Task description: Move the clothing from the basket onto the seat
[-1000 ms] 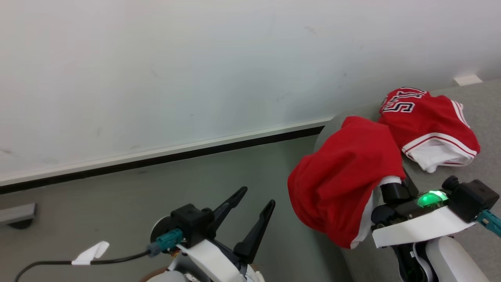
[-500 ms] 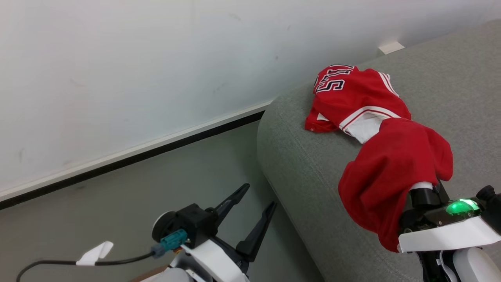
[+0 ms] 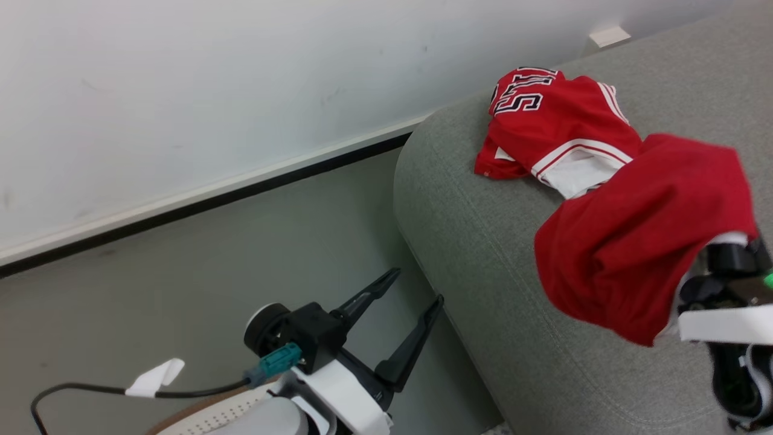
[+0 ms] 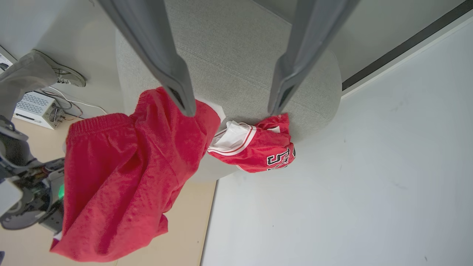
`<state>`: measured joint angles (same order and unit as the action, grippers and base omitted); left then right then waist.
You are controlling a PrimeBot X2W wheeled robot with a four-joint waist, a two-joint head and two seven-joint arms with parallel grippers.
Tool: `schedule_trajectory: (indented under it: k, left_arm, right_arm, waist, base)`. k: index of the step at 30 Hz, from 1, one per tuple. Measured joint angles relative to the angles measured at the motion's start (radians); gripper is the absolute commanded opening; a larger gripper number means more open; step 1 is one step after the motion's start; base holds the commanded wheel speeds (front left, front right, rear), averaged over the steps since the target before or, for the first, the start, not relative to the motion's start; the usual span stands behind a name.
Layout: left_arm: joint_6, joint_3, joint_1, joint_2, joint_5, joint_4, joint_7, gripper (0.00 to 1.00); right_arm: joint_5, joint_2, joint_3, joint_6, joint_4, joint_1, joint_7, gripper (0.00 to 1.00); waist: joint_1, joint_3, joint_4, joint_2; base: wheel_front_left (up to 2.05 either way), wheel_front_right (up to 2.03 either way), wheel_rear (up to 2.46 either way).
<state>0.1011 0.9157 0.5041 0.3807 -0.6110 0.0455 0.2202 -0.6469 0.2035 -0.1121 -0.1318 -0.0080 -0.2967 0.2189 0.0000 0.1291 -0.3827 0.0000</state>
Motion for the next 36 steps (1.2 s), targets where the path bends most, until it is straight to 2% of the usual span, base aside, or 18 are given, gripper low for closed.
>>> schedule_trajectory:
  k: [5, 12, 17, 20, 26, 29, 32, 36]
  left_arm:
    - [-0.013, 0.007, 0.041, 0.013, 0.029, -0.021, -0.012, 1.00]
    - [-0.031, 0.007, 0.123, 0.029, 0.057, -0.044, -0.045, 1.00]
    - [-0.041, 0.007, 0.177, 0.015, 0.068, -0.047, -0.055, 1.00]
    - [-0.048, 0.007, 0.205, 0.005, 0.080, -0.047, -0.056, 1.00]
    - [-0.048, -0.006, 0.238, 0.008, 0.086, -0.028, -0.052, 1.00]
    - [-0.039, -0.018, 0.247, 0.008, 0.085, -0.025, -0.049, 1.00]
    - [-0.031, -0.033, 0.246, 0.011, 0.081, -0.019, -0.037, 1.00]
    - [-0.014, -0.062, 0.246, 0.019, 0.072, -0.007, -0.016, 1.00]
  right_arm:
    - [0.009, 0.009, 0.113, 0.000, -0.010, -0.123, -0.065, 0.00]
    - [0.067, 0.060, 0.269, 0.000, -0.008, -0.307, -0.170, 0.00]
    - [0.120, 0.101, 0.408, 0.000, -0.018, -0.409, -0.230, 0.00]
    - [0.154, 0.136, 0.485, 0.000, 0.026, -0.465, -0.258, 0.00]
    - [0.244, 0.235, 0.565, 0.000, 0.233, -0.575, -0.280, 0.00]
    - [0.300, 0.287, 0.551, 0.000, 0.361, -0.612, -0.322, 0.00]
    - [0.344, 0.302, 0.483, 0.000, 0.511, -0.614, -0.431, 0.00]
    - [0.374, 0.297, 0.457, 0.000, 0.700, -0.602, -0.584, 0.02]
  waist:
    - [0.0000, 0.065, 0.018, 0.0001]
    - [0.0001, 0.196, 0.052, 0.0000]
    - [0.0002, 0.297, 0.089, 0.0000]
    - [0.0002, 0.352, 0.118, 0.0000]
    - [0.0002, 0.446, 0.183, 0.0000]
    - [0.0002, 0.482, 0.212, 0.0000]
    - [0.0002, 0.507, 0.235, 0.0000]
    - [0.0002, 0.511, 0.249, 0.0000]
  base:
    - [0.00, 0.00, 0.00]
    - [0.00, 0.00, 0.00]
    - [0.00, 0.00, 0.00]
    - [0.00, 0.00, 0.00]
    - [0.00, 0.00, 0.00]
    - [0.00, 0.00, 0.00]
    - [0.00, 0.00, 0.00]
    - [0.00, 0.00, 0.00]
